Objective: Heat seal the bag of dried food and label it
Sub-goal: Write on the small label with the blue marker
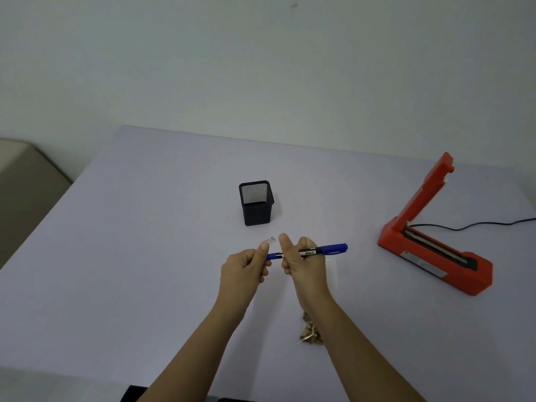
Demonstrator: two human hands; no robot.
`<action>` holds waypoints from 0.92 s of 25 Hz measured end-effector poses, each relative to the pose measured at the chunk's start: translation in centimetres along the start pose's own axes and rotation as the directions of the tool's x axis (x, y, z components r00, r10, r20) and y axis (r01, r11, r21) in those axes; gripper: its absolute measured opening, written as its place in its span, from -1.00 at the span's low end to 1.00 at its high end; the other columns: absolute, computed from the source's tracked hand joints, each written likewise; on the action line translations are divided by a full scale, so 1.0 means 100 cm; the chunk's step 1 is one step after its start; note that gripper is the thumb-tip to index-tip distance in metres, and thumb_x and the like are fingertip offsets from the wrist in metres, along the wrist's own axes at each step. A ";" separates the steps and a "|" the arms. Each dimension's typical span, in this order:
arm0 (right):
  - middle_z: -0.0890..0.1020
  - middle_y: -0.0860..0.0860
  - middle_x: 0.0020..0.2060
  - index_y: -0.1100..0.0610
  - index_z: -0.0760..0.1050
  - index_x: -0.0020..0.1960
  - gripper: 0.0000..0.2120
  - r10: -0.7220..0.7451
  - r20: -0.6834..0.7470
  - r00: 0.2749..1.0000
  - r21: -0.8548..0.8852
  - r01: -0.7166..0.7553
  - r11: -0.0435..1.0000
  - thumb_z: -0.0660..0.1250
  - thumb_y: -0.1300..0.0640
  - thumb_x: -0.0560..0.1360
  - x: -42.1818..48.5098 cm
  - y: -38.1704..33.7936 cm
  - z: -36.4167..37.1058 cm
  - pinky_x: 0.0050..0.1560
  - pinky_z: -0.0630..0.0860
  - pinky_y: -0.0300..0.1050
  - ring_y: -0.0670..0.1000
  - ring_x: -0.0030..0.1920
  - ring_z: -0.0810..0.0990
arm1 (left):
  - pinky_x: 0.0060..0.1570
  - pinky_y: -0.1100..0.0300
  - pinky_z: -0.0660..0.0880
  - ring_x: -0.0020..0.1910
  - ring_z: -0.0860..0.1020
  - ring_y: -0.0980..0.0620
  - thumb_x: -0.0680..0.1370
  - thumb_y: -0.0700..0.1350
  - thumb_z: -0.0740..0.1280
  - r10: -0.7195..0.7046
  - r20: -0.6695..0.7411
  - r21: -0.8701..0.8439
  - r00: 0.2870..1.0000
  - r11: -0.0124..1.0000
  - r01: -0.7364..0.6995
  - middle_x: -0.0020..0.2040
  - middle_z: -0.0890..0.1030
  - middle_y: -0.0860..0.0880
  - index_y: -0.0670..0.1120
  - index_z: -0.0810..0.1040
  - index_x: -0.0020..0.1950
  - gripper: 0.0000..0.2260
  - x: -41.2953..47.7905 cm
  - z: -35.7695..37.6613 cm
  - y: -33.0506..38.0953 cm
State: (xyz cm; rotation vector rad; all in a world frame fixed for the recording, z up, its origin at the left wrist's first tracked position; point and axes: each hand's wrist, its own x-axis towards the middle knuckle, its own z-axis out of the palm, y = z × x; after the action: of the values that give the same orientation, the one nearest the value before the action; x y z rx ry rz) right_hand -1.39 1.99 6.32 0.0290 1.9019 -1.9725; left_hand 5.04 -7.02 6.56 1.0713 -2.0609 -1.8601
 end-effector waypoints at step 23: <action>0.62 -0.03 -0.13 0.05 0.47 0.07 -0.89 -0.236 -0.132 0.963 -0.173 0.212 0.962 0.25 0.12 0.55 0.151 -0.043 0.015 0.01 0.53 -0.22 -0.10 -0.13 0.62 | 0.17 0.16 0.38 0.14 0.47 -0.03 0.62 -0.18 0.14 0.110 -0.084 0.344 0.990 0.936 -0.074 0.32 0.47 -0.14 -0.21 0.33 0.40 -0.65 0.142 -0.012 0.009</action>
State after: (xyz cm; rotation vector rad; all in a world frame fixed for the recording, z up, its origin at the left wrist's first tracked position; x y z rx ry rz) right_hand -16.20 -3.52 6.18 -0.0880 2.2427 -2.0051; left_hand -5.02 -16.58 2.95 1.0935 -2.3821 -1.4043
